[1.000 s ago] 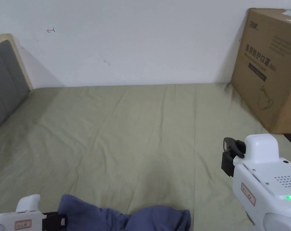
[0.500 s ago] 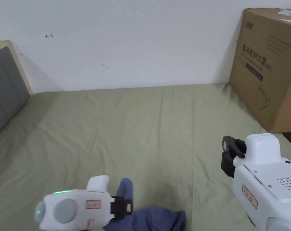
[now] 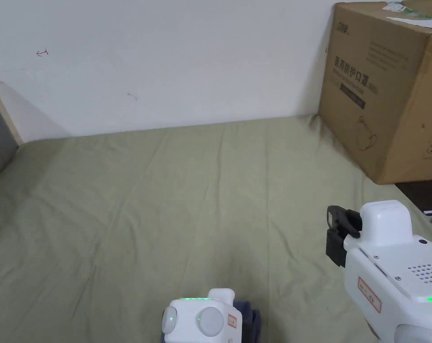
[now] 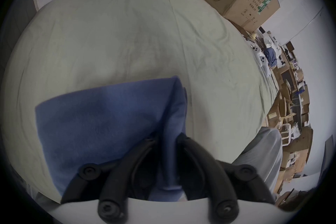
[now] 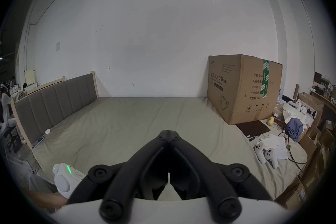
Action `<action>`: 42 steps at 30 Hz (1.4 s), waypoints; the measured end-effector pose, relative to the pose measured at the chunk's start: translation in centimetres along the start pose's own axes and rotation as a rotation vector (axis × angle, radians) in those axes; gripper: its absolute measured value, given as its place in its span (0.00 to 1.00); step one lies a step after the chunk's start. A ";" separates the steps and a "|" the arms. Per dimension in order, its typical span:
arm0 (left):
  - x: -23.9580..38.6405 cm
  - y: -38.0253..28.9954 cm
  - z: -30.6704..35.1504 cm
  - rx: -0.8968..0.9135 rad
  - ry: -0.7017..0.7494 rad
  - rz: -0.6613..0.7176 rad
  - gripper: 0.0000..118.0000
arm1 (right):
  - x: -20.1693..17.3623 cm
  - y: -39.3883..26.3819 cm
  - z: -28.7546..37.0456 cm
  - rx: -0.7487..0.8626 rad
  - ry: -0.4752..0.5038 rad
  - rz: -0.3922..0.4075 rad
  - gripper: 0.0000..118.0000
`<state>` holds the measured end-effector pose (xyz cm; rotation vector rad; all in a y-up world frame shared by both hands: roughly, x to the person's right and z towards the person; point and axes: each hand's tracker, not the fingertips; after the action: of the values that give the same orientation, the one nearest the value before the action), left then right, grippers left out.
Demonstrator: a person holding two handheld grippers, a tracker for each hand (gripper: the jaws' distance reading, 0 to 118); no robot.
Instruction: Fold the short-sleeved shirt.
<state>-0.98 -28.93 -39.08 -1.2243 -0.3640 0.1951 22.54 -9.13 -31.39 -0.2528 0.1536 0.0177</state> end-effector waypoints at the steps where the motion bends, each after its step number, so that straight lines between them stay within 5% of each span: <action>1: -0.2 0.0 0.4 0.024 -0.068 0.034 0.36 | 0.1 0.0 0.1 -0.003 0.003 -0.003 0.00; 3: -0.3 0.1 1.6 0.050 -0.193 0.103 0.75 | 0.2 -0.1 0.2 -0.002 -0.005 -0.001 0.00; 4: -0.2 0.1 2.6 0.074 -0.214 0.129 0.84 | 0.2 -0.1 0.3 -0.001 -0.007 -0.006 0.00; 11: -0.3 0.0 10.5 0.447 -0.146 -0.001 0.86 | 0.1 0.5 0.6 0.017 -0.010 -0.022 0.00; 13: -0.5 -0.6 12.0 0.531 -0.092 -0.055 0.73 | -0.1 0.6 0.8 0.023 -0.008 -0.024 0.00; 16: -1.1 -1.2 12.9 0.595 -0.058 -0.131 0.07 | -0.3 0.5 0.9 0.026 -0.004 -0.024 0.00; 17: -1.1 -1.4 12.8 0.593 -0.036 -0.143 0.01 | -0.4 0.5 0.9 0.025 0.001 -0.024 0.00; 28: -0.7 -3.5 6.0 0.461 0.006 -0.170 0.00 | -0.3 0.4 1.3 0.034 0.009 -0.019 0.00; 42: 1.2 -6.1 -3.9 0.344 0.251 -0.311 0.00 | 1.8 -0.7 0.9 -0.003 -0.036 -0.033 0.00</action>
<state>1.33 -33.98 -34.32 -0.8277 -0.2834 -0.1588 24.53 -9.64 -30.64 -0.2577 0.1135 -0.0106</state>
